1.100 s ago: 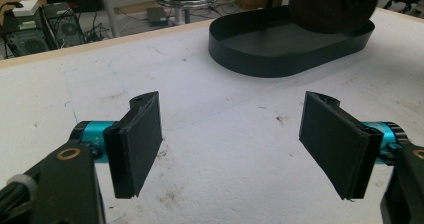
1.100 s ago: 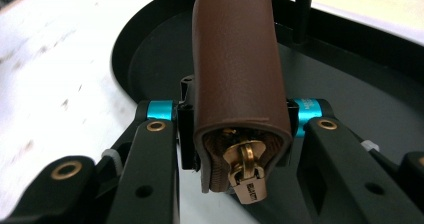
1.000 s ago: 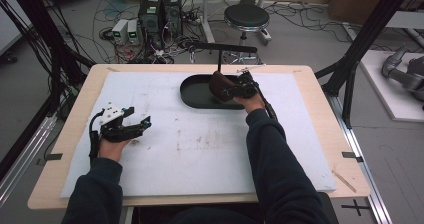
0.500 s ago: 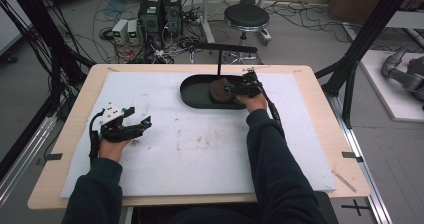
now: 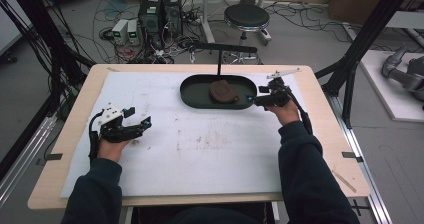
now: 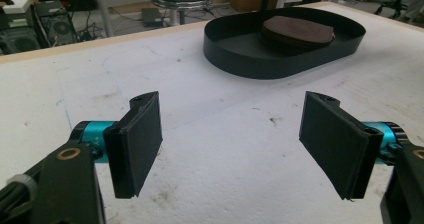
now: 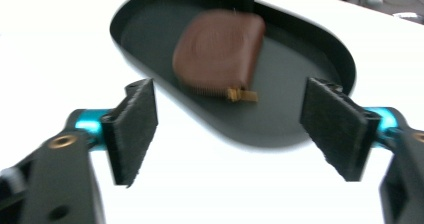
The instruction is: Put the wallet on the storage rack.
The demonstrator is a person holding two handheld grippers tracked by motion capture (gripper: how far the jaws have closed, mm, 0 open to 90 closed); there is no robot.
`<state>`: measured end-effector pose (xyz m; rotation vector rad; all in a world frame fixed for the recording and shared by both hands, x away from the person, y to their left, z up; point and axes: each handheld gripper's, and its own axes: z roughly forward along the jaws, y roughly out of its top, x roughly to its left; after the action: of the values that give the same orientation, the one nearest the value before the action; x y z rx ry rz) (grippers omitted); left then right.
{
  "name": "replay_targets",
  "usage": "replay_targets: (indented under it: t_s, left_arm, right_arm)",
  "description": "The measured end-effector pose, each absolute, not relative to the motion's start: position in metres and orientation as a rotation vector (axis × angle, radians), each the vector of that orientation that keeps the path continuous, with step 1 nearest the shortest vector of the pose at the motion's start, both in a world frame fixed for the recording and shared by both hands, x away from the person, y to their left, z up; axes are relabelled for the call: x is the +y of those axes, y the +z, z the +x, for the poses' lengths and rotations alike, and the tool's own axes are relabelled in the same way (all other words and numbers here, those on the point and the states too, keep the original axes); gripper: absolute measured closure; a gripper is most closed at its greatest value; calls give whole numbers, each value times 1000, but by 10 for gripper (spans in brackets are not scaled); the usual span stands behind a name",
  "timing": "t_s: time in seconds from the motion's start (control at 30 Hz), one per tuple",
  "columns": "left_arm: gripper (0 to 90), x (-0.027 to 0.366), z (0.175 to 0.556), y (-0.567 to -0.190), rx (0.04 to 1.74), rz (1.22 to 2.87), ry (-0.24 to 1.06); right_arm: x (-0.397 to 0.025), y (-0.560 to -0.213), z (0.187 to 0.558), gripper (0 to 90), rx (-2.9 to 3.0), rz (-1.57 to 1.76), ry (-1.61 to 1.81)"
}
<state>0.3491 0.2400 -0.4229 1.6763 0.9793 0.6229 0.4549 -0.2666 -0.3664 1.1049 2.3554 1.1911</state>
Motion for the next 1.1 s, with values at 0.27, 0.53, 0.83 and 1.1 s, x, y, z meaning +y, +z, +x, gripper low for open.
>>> replay_targets:
  t_s: [0.27, 0.53, 0.83, 1.1]
  left_arm:
    - [190, 246, 350, -417, 1003, 1579, 645]
    - [191, 248, 353, -416, 1012, 1581, 660]
    - [190, 247, 354, -417, 1004, 1597, 691]
    - [190, 244, 349, -414, 984, 1614, 698]
  right_arm:
    - [-298, -369, 403, 210, 2209, 1029, 1156]
    - [-323, -393, 379, 204, 2101, 1048, 1122]
    - [-333, -398, 379, 204, 2086, 1088, 1164]
    - [-329, -397, 376, 204, 2089, 1074, 1154]
